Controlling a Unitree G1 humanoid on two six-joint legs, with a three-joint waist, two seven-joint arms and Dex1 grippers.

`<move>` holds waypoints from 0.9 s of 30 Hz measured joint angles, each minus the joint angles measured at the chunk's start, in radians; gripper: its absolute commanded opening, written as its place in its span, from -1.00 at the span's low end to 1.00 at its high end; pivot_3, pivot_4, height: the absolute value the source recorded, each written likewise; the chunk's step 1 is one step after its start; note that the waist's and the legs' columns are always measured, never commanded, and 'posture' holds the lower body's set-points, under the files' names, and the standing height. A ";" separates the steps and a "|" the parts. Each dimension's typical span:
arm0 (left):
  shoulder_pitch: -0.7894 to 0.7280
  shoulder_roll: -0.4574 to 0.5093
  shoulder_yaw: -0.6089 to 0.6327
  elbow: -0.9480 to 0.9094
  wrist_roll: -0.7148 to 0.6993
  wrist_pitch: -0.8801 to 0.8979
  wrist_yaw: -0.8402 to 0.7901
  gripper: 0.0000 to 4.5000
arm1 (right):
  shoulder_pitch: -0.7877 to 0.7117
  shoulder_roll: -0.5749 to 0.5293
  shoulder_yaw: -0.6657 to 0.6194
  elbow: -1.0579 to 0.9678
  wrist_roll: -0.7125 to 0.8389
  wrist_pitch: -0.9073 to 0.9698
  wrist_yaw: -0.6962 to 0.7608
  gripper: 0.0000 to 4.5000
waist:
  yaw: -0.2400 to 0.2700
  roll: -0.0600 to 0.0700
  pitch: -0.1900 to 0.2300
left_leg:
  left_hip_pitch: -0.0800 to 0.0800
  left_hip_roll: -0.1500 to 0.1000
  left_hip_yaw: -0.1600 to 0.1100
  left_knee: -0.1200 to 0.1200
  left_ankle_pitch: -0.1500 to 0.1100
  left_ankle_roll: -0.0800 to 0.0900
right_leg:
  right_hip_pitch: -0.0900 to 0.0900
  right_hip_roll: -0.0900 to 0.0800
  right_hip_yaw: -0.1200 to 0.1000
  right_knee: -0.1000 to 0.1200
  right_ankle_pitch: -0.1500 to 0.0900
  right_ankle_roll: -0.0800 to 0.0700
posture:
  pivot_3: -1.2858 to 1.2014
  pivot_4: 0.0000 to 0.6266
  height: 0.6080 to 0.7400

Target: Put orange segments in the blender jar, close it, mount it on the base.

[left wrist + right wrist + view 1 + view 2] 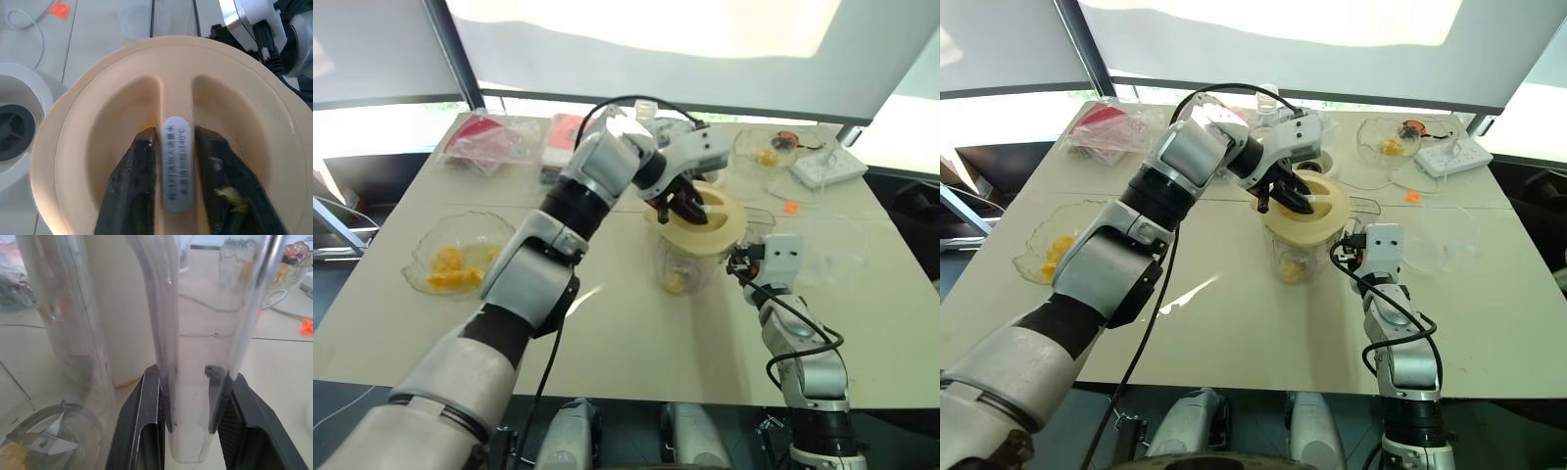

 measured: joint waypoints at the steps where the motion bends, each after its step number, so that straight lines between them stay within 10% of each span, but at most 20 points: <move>1: 0.005 0.009 -0.005 -0.014 -0.004 -0.009 -0.002 0.46 | 0.000 0.000 0.001 0.000 0.000 0.000 0.002 -0.64 | -0.002 0.000 0.000 | 0.000 0.000 0.000 0.000 0.000 0.000 | 0.000 0.000 0.000 0.000 0.000 0.000 | 0.03 -0.52 1.00; 17: -0.131 0.190 0.187 -0.286 -0.297 0.116 0.024 0.64 | 0.020 -0.017 -0.013 -0.036 0.000 -0.020 0.030 -0.64 | -0.016 0.003 0.003 | -0.017 -0.001 0.000 -0.001 0.000 0.000 | -0.019 0.000 0.001 0.002 0.003 0.011 | 0.03 -0.52 1.00; 27: 0.246 0.341 0.374 -0.444 -0.381 0.145 0.328 0.64 | 0.012 -0.048 -0.118 -0.094 0.057 0.041 0.040 -0.64 | -0.019 0.004 0.004 | -0.015 0.000 0.001 -0.001 0.003 -0.005 | -0.019 0.000 0.002 0.010 0.004 0.011 | 0.03 -0.52 1.00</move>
